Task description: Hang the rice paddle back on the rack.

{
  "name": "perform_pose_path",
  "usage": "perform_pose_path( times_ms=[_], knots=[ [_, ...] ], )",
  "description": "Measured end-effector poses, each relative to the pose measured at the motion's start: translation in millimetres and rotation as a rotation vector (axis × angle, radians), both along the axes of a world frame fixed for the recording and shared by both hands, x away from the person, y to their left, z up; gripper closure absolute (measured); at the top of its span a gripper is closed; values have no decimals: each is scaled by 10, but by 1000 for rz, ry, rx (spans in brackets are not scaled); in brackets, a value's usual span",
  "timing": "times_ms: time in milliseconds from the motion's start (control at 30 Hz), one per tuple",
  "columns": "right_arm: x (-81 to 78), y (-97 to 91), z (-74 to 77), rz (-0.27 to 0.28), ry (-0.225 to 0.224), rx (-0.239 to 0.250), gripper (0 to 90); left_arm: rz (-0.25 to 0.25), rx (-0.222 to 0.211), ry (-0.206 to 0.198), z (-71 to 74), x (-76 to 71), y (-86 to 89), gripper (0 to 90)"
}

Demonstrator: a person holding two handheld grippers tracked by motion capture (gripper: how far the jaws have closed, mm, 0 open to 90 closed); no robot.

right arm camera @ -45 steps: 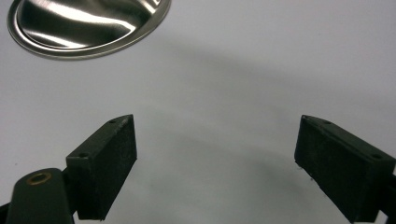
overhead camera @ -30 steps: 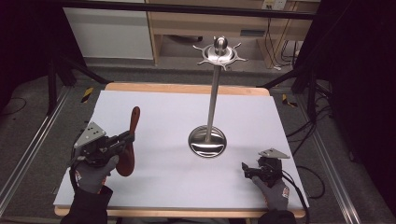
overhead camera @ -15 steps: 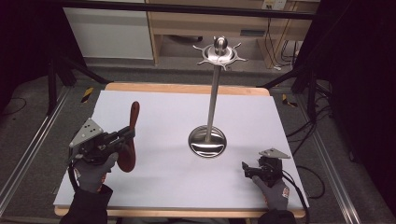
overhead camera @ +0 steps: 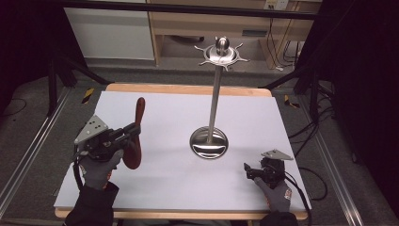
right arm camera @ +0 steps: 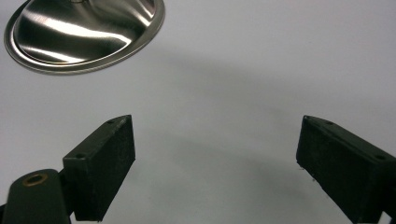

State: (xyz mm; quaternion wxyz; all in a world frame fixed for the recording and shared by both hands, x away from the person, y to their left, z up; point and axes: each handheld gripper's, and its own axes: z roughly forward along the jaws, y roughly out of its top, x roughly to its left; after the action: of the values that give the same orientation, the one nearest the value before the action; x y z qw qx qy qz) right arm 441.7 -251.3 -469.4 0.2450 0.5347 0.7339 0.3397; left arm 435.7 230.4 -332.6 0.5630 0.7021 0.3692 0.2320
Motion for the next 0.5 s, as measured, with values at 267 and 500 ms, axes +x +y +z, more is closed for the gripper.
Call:
perform_pose_path(
  times_ms=[267, 500],
  knots=[
    [-1, 0, 5, -1, -6, -3, 119, -16, -4, -19, 113, 21, -95, 786],
    [-1, -3, 8, 0, -10, -2, 119, -29, 4, -29, 194, 54, -187, 786]
  ],
)
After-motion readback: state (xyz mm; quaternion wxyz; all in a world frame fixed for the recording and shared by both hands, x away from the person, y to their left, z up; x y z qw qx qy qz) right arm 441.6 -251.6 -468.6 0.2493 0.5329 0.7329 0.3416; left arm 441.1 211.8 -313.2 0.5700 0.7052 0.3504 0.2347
